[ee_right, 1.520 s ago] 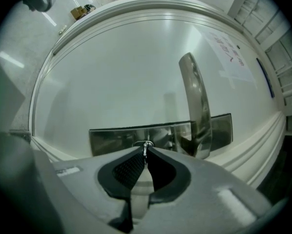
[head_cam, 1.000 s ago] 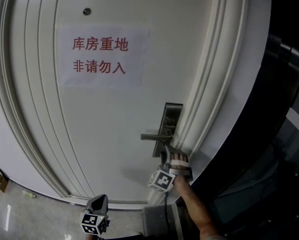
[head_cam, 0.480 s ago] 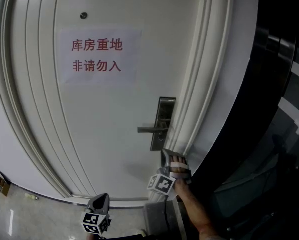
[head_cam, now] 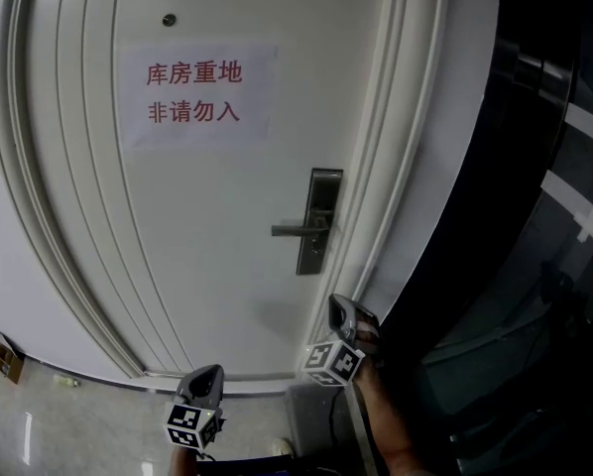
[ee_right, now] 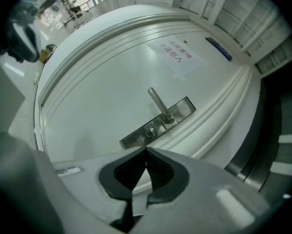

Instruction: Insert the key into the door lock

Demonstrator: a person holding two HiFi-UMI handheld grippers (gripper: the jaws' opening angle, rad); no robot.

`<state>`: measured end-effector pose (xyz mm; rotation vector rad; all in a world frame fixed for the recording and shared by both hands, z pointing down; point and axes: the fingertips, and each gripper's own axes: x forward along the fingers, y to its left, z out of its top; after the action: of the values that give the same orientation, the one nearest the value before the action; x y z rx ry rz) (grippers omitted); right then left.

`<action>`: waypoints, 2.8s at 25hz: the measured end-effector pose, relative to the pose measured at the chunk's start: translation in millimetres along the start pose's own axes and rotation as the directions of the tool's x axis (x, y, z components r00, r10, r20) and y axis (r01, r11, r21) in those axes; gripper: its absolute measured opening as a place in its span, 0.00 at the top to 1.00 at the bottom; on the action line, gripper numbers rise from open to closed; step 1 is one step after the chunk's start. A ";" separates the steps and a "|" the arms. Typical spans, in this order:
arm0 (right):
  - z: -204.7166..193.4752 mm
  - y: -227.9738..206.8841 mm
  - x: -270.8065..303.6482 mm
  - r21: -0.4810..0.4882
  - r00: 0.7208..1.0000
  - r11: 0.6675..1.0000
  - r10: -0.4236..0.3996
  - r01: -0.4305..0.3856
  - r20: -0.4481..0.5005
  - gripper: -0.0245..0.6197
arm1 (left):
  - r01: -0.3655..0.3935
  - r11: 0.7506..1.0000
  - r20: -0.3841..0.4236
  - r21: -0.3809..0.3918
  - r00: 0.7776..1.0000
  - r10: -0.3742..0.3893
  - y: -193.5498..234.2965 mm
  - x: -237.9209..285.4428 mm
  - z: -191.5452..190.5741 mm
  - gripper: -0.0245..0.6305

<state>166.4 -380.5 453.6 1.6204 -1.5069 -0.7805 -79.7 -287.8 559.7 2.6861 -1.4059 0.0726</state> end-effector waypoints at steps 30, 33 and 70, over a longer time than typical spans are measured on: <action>-28.7 31.1 -202.2 0.758 0.987 0.635 0.046 -0.149 0.155 0.96 | 0.142 0.986 0.073 0.090 0.986 -0.149 -72.6 -60.2 36.8 0.96; -32.3 37.5 -213.6 0.756 0.988 0.638 0.054 -0.146 0.145 0.96 | 0.148 0.984 0.069 0.097 0.985 -0.155 -77.3 -63.4 36.2 0.96; -37.7 81.1 -234.2 0.744 0.966 0.615 0.170 -0.259 0.196 0.96 | 0.108 0.991 0.022 0.081 0.994 -0.110 -79.5 -74.7 15.0 0.96</action>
<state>130.7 -143.3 526.4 1.9320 -2.2596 -0.0382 -57.1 -183.6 532.0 2.8333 -1.2864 0.0859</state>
